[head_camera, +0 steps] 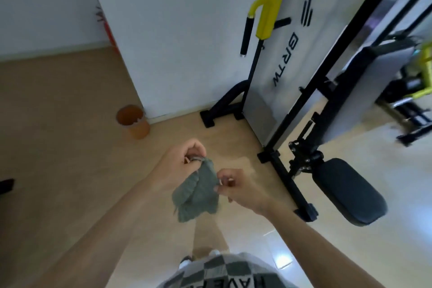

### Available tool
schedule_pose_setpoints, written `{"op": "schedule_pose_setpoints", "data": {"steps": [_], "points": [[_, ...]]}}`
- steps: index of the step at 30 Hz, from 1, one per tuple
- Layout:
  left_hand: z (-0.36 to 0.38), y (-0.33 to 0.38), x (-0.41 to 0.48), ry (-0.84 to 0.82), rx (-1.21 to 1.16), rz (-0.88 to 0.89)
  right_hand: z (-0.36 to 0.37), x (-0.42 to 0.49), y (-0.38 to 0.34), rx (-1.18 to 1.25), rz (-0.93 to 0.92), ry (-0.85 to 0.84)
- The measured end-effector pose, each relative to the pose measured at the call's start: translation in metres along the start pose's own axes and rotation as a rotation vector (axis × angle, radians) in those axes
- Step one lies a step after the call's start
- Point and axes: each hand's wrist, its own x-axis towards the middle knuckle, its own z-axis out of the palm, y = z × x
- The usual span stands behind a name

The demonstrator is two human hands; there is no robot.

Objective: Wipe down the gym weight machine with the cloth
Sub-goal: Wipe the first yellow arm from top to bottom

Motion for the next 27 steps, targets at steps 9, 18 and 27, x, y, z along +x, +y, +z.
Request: {"op": "schedule_pose_setpoints", "data": {"steps": [9,18,27], "points": [[-0.058,0.028,0.114,-0.036,0.084,0.198,-0.078,0.051,-0.044,-0.242,-0.003,0.542],[-0.092,0.058,0.289,0.129,0.212,0.259,-0.209,0.168,-0.091,-0.184,0.067,0.805],[-0.12,0.111,0.462,0.194,-0.208,0.146,-0.33,0.283,-0.145,0.154,-0.007,0.888]]}}
